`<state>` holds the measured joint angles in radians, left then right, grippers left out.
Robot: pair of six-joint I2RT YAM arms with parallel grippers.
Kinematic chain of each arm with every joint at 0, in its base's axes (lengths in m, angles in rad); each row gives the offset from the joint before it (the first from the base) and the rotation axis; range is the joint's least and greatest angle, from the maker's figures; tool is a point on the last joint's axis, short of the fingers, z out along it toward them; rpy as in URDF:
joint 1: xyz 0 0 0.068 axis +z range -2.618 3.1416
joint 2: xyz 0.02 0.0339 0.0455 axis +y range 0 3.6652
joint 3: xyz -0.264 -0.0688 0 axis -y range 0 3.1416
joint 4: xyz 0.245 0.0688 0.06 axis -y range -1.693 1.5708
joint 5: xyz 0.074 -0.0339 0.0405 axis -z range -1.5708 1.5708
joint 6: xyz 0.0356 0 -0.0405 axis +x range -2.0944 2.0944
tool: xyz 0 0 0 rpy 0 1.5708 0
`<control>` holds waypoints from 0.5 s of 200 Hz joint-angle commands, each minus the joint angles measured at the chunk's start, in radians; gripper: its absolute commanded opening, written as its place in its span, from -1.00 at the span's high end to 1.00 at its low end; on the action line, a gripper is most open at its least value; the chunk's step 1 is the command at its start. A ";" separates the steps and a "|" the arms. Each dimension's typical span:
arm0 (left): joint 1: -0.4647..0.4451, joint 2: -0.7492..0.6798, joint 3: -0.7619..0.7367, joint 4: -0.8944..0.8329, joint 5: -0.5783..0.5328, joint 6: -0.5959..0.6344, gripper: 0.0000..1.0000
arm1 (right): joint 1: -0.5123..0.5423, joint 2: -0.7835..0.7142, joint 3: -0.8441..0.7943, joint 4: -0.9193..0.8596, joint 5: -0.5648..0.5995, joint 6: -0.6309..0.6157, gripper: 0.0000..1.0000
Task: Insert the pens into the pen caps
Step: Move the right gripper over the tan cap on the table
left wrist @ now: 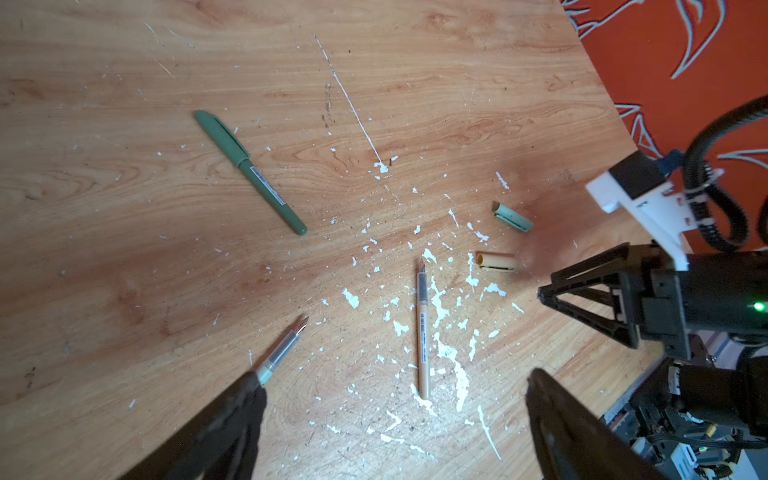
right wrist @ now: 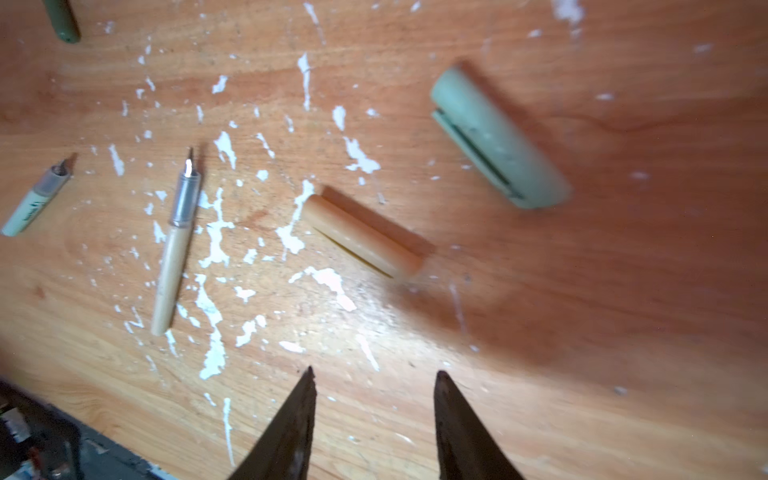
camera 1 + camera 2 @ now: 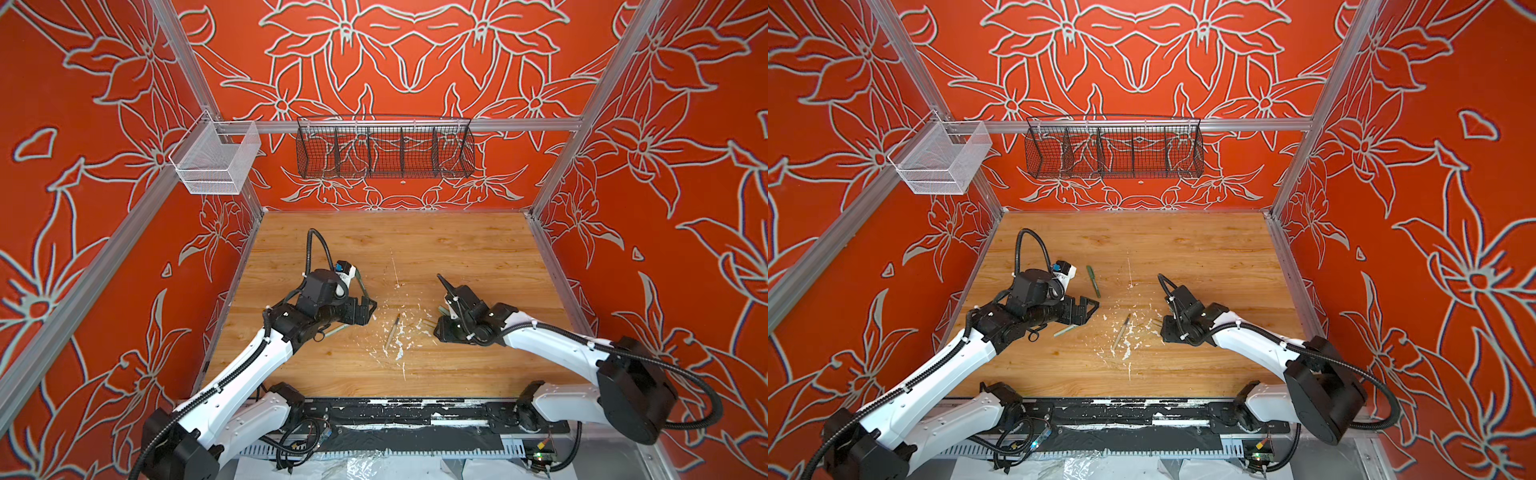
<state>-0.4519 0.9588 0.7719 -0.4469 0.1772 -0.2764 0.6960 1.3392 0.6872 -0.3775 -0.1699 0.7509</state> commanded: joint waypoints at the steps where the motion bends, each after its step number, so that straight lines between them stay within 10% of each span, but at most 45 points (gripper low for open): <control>1: -0.005 -0.009 -0.006 -0.001 -0.013 0.005 -0.94 | 0.011 0.071 0.009 0.092 -0.060 0.078 -0.04; 100: -0.005 -0.033 -0.025 -0.013 -0.062 -0.012 -0.94 | -0.055 0.203 0.093 0.095 0.011 -0.002 -0.11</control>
<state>-0.4519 0.9524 0.7570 -0.4541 0.1326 -0.2817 0.6674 1.5127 0.7452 -0.2501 -0.2092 0.7807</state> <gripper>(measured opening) 0.970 0.555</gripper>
